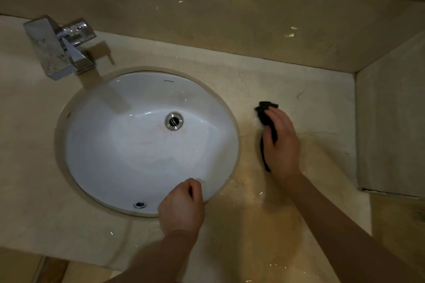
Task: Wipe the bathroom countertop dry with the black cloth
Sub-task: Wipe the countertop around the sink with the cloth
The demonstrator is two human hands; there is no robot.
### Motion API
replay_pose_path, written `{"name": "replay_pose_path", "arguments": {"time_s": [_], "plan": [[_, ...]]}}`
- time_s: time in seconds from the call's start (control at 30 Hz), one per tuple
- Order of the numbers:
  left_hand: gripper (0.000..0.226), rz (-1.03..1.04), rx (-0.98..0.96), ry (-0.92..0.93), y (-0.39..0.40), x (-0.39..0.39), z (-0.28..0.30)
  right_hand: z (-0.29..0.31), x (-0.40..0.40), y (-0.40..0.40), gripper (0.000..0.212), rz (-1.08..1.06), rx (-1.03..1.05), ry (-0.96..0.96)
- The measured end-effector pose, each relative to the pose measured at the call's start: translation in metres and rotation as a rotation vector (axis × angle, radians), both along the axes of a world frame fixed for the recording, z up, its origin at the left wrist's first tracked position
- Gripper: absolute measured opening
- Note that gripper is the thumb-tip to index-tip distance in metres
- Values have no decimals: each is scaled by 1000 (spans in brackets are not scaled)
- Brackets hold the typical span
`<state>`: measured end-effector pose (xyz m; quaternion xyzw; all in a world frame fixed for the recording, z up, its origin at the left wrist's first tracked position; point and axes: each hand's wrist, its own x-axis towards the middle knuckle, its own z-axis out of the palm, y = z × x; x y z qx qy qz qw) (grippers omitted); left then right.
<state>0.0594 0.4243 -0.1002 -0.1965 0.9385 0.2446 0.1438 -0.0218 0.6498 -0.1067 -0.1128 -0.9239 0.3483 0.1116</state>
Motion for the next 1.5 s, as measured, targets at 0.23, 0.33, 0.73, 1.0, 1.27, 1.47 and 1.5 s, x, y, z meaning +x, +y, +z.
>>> {"name": "replay_pose_path", "arguments": {"time_s": [0.23, 0.33, 0.73, 1.0, 1.27, 1.47, 1.5], "plan": [[45, 1, 3, -20, -3, -1, 1, 2, 16, -66, 38, 110, -120, 53], [31, -29, 6, -35, -4, -1, -1, 7, 26, -81, 39, 204, -203, 60], [30, -55, 7, -57, -5, -2, -4, 45, -33, 65, 37, -323, -280, 108], [37, 1, -25, -56, -3, -4, -6, 10, -74, 143, 52, -324, 16, -50], [37, 7, -29, -52, -4, -3, -14, 3, -91, 105, 42, -379, -2, 23], [57, -15, -28, 12, -5, -1, -15, 3, -102, 79, 39, -295, 19, 40], [57, -14, -24, 21, -5, -1, -16, 4, -103, 75, 39, -276, 28, 38]]}}
